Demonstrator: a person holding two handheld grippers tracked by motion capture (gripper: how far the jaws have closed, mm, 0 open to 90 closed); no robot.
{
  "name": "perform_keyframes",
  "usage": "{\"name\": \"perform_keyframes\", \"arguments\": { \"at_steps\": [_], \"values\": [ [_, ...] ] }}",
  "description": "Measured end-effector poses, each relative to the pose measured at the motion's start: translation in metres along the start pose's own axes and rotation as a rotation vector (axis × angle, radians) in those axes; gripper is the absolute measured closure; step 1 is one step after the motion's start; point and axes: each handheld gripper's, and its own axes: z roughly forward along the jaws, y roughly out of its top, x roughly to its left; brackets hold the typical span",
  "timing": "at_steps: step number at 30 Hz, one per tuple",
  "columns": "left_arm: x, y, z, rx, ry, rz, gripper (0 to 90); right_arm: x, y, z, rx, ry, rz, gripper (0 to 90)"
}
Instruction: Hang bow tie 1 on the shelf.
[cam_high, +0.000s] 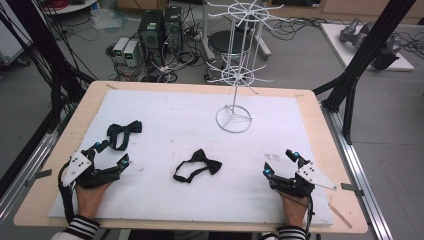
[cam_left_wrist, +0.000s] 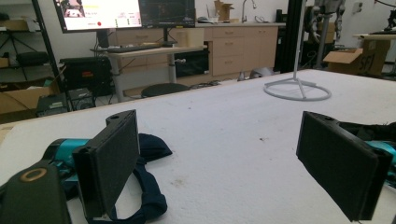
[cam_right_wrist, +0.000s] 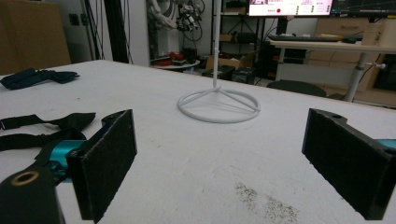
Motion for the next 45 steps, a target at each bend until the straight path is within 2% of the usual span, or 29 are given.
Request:
{"name": "perform_keyframes", "arguments": {
  "at_steps": [5,9,17,21,23,25,33,37,39,45],
  "values": [
    [0.0,0.0,0.0,-0.002,-0.005,-0.003,13.8,0.001,0.0,-0.001,-0.008,-0.002,0.002,9.5],
    [0.003,0.0,-0.001,-0.003,-0.008,-0.02,13.8,-0.001,0.0,-0.001,-0.011,-0.004,0.017,9.5],
    [0.003,0.0,0.0,-0.008,-0.02,-0.027,13.8,-0.002,-0.001,-0.001,-0.018,-0.006,0.013,9.5],
    [0.005,0.0,0.0,-0.001,-0.028,-0.031,13.8,-0.002,-0.001,-0.001,-0.018,-0.006,0.013,9.5],
    [0.007,0.001,-0.001,0.013,-0.024,-0.017,13.6,-0.001,-0.001,-0.001,-0.017,-0.01,0.012,9.5],
    [0.01,0.003,-0.001,0.013,-0.022,-0.031,12.4,-0.001,-0.001,-0.001,-0.017,-0.01,0.013,9.5],
    [0.019,0.013,-0.004,0.033,-0.04,-0.018,12.1,-0.001,-0.001,-0.002,-0.016,-0.013,0.022,9.5],
    [0.023,0.022,-0.004,0.05,-0.068,0.002,12.1,-0.001,-0.001,-0.001,-0.016,-0.015,0.027,9.5],
    [0.024,0.026,-0.002,0.059,-0.088,-0.008,12.1,-0.001,-0.001,-0.002,-0.016,-0.015,0.024,9.5],
    [0.03,0.04,0.001,0.091,-0.121,0.015,12.0,-0.001,-0.001,-0.002,-0.016,-0.014,0.028,9.5]
  ]
}}
